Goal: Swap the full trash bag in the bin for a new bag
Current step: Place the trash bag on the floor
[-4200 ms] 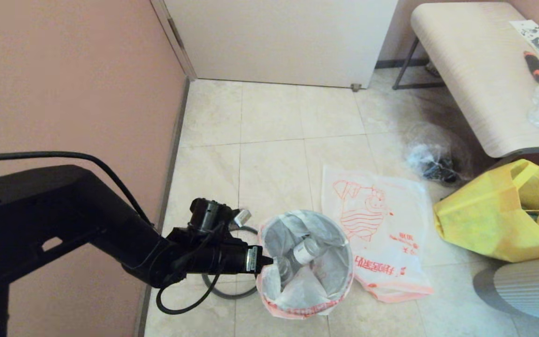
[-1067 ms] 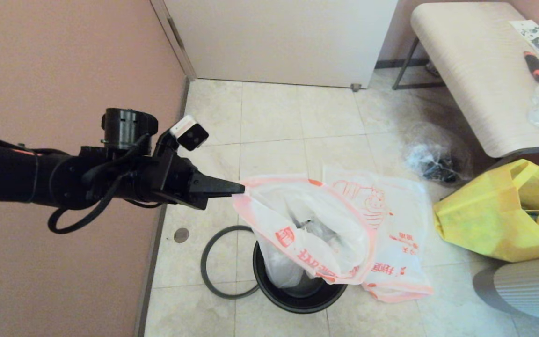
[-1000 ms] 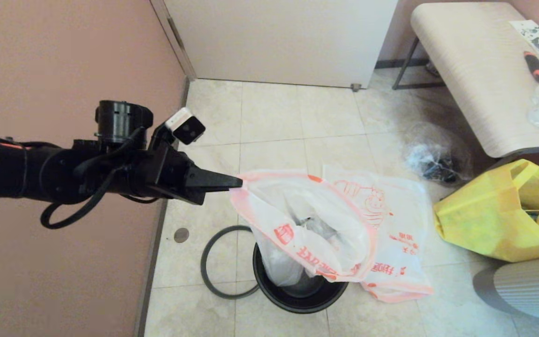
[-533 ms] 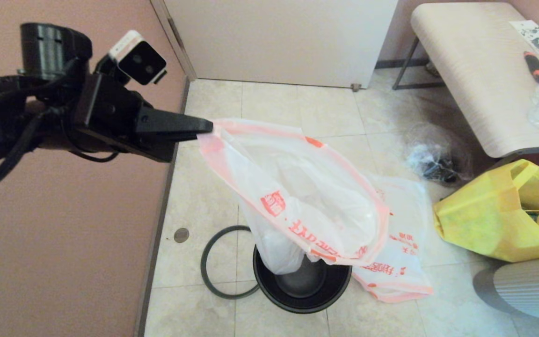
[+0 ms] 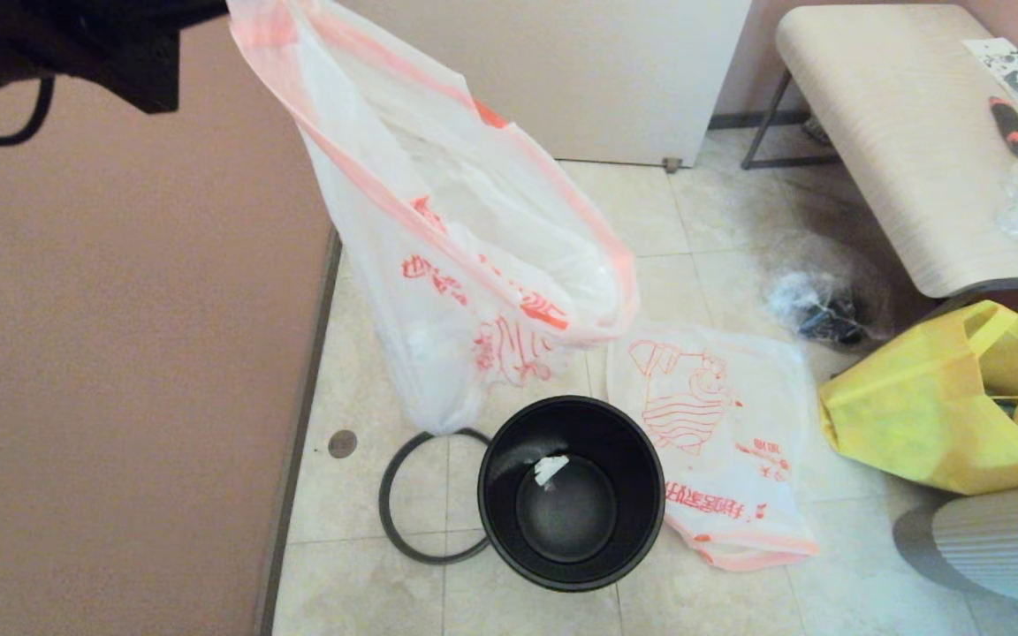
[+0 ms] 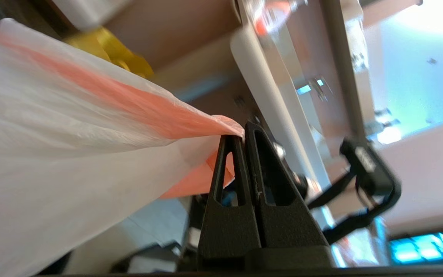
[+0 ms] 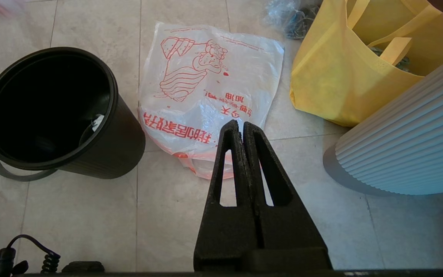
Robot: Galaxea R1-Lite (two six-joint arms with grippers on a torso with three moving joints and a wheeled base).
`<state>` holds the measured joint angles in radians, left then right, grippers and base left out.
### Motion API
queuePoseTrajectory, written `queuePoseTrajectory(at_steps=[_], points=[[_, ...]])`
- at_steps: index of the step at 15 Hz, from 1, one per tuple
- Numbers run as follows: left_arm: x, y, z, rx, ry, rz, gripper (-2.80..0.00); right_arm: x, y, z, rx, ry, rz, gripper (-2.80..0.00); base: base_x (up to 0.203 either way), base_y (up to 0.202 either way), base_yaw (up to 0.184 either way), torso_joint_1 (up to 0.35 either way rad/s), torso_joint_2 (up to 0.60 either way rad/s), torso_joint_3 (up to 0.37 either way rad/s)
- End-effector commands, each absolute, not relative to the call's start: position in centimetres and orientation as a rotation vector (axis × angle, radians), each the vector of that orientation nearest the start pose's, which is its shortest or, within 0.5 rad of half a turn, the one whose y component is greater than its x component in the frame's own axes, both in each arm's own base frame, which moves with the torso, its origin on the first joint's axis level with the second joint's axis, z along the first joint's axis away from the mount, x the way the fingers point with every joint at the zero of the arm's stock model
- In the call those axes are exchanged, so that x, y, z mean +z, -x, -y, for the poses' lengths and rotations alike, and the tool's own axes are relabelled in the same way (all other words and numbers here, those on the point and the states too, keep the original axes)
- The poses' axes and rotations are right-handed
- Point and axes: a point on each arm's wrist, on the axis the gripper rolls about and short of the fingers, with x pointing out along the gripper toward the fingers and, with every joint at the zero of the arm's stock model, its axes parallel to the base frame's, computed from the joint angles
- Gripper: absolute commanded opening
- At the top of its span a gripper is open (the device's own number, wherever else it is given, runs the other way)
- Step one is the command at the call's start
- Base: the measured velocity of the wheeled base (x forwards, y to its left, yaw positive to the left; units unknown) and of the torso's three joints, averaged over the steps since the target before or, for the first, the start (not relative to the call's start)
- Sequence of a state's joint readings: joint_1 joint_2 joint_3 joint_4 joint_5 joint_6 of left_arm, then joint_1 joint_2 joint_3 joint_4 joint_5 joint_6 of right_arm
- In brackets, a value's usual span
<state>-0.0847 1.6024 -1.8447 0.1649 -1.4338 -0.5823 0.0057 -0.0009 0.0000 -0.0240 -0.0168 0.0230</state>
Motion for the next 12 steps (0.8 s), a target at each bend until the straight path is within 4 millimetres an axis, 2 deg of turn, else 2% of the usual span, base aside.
queuePoseTrajectory(at_steps=[1,3,4,10,12], points=[[43.7,-24.4,4.0,-1.444,0.409,-0.33,-2.8,7.5,2.2,0.1,-0.011,-0.023,0.014,-2.8,0.0,0.0,0.0,0.0,0.0,0.0],[43.0,-26.2,4.2,-1.372,0.459,-0.325,-2.8,7.5,2.2,0.1,-0.011,-0.023,0.014,-2.8,0.0,0.0,0.0,0.0,0.0,0.0],[41.9,-27.5,4.1,-1.351,0.496,-0.365,-2.8,7.5,2.2,0.1,-0.011,-0.023,0.014,-2.8,0.0,0.0,0.0,0.0,0.0,0.0],[32.8,-37.3,2.3,-1.169,0.633,-0.471,-2.8,7.5,2.2,0.1,-0.011,-0.023,0.014,-2.8,0.0,0.0,0.0,0.0,0.0,0.0],[29.0,-40.5,2.3,-1.112,0.683,-0.526,-2.8,7.5,2.2,0.1,-0.011,-0.023,0.014,-2.8,0.0,0.0,0.0,0.0,0.0,0.0]])
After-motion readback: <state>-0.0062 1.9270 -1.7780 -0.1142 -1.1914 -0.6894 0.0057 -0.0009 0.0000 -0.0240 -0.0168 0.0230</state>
